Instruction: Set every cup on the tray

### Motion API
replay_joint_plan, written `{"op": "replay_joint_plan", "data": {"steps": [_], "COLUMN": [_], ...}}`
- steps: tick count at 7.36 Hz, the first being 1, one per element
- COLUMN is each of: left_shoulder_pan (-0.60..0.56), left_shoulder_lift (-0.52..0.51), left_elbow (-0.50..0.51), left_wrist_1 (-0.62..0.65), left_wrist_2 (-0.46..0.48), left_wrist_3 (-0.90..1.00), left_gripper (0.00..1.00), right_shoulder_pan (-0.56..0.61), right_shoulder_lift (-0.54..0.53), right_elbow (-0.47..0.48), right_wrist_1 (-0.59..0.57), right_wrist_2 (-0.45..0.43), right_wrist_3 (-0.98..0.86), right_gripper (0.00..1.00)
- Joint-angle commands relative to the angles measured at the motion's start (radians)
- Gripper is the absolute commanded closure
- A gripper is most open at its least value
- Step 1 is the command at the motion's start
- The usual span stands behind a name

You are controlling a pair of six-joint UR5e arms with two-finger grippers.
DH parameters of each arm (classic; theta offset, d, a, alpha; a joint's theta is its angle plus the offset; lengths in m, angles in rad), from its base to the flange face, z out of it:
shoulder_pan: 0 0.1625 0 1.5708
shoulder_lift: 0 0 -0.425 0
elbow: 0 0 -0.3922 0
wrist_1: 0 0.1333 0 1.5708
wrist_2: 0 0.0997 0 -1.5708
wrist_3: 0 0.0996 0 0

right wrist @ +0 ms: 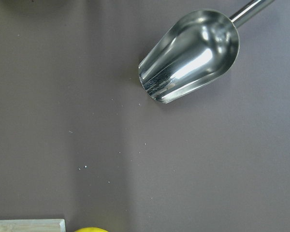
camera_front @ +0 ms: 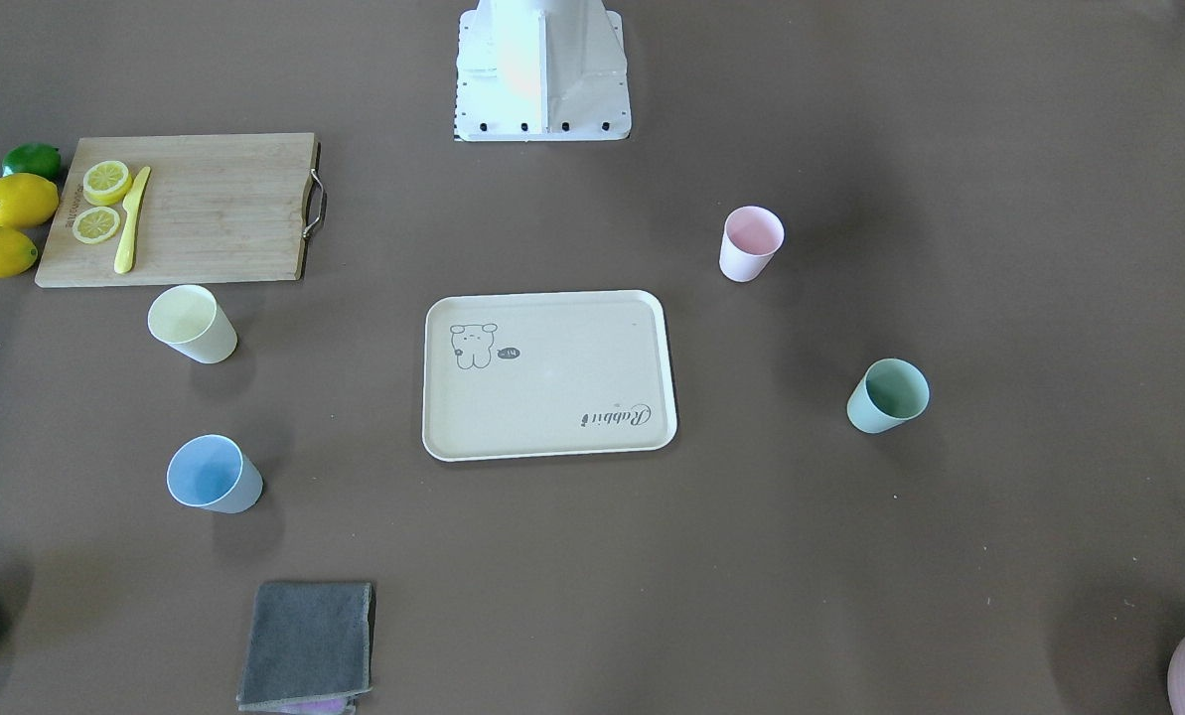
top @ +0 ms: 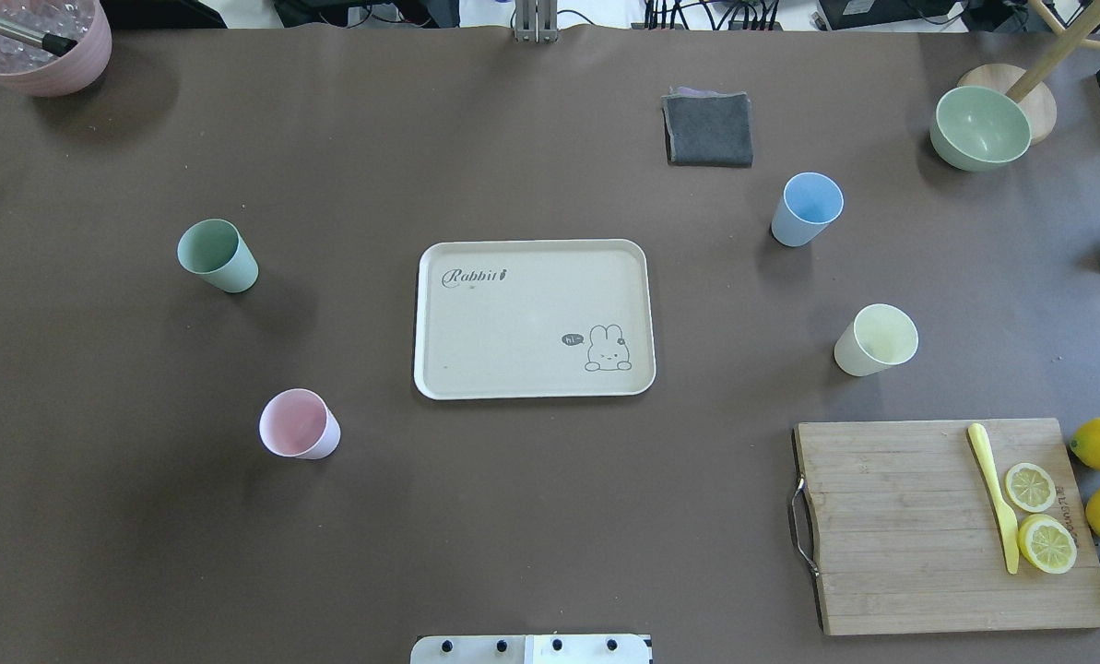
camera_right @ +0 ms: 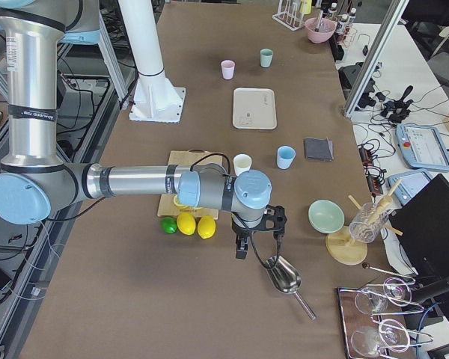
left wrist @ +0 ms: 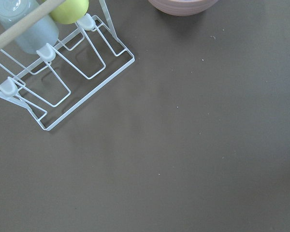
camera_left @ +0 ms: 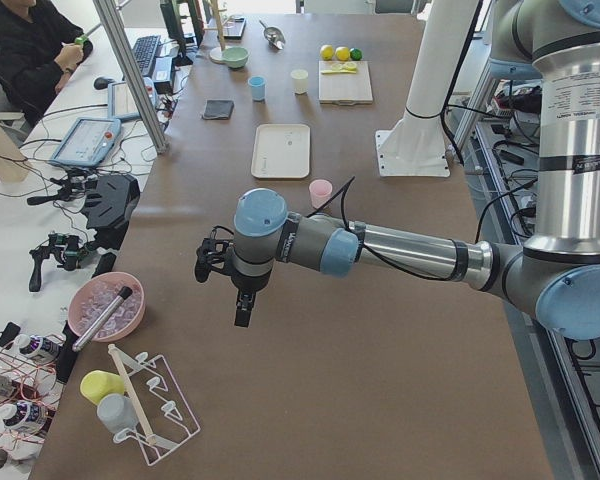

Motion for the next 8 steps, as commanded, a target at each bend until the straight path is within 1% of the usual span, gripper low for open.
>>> {"op": "replay_joint_plan", "data": {"steps": [1,3,8], "left_shoulder_pan": [-0.001,-0.001,0.001], "left_shoulder_lift": [0.02,0.035,0.035], "left_elbow": [-0.002,-0.001,0.002], "left_wrist_1": [-0.001,-0.003,-0.004], "left_wrist_2": [-0.001,-0.002,-0.002], "left_wrist_3": [0.009,0.008,0.002], "left_gripper": [0.02,0.02,0.02], "right_shoulder_pan": [0.0,0.0,0.0], "right_shoulder_lift": [0.0,0.0,0.0], "right_elbow": [0.0,0.002,0.005], "right_wrist_1": [0.0,0.0,0.009], "right_wrist_2": [-0.001,0.002,0.002], "right_wrist_3": [0.0,-0.002,-0.003], "right_gripper": [0.0,0.0,0.0]}}
